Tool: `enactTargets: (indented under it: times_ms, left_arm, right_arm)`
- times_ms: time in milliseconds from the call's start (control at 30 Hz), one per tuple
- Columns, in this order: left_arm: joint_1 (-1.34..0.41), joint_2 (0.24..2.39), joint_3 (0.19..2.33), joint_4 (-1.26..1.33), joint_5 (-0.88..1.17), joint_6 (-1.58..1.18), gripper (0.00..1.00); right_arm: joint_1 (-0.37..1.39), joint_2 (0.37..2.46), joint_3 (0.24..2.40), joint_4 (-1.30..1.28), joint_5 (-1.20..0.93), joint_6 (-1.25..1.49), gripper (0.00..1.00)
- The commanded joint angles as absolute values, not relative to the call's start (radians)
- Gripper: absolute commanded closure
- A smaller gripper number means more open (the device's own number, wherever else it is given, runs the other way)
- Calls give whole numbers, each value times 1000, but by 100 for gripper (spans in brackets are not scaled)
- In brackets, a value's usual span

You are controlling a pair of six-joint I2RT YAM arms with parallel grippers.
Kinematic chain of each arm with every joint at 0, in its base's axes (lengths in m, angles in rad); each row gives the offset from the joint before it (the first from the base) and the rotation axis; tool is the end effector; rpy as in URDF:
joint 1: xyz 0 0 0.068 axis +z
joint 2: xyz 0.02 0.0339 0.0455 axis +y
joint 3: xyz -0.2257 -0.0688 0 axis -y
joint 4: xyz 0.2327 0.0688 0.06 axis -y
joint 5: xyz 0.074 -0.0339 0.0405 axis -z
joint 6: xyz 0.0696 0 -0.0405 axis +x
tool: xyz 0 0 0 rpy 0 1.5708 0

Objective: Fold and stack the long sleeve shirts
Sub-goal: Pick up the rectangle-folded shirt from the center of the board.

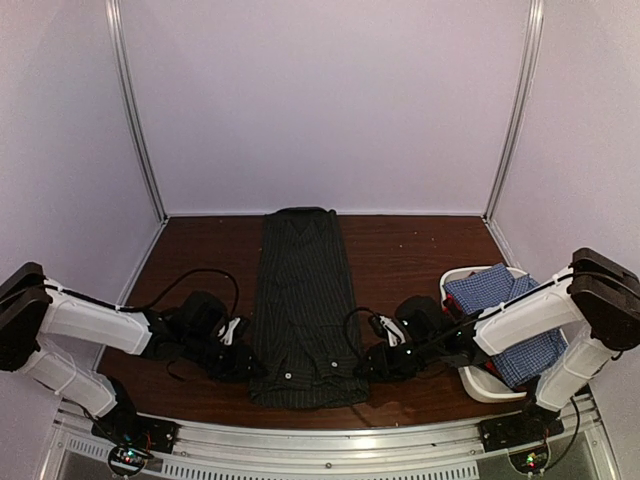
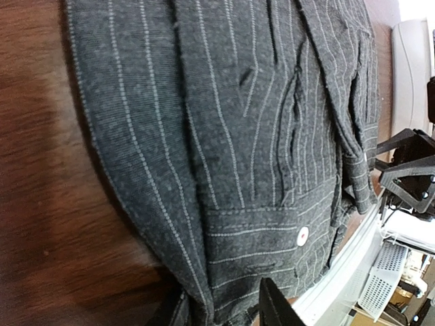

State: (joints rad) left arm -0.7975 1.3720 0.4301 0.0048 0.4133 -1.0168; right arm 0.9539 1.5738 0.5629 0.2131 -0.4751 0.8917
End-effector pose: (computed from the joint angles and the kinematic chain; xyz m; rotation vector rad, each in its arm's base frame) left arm 0.1493 -0.1930 0.0709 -0.1175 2.8640 -1.1079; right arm 0.1418 0.2550 0.0766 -0.3558 2.7362 1.2923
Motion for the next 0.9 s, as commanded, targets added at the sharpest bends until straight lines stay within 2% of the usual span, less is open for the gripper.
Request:
enactTargets:
  times_ms: [0,200,500,667,867]
  left_arm:
    - [-814,1403,426,36,439,-1053,66]
    - [-815,1415,418,91,479,-1094,75]
    - [-815,1369,429,118,508,-1130,100]
    - [-814,1323,439,111,507,-1158,100]
    - [-800,1279,489,77,489,-1181,100]
  right_arm:
    - [960,1595,551,263,-492,900,59]
    - [960,1599,550,281,-493,899,69]
    - [960,1577,558,284,-504,899,89]
    - [959,1538,583,262,-504,895,96]
    - [943,1504,661,203,-497,872,99]
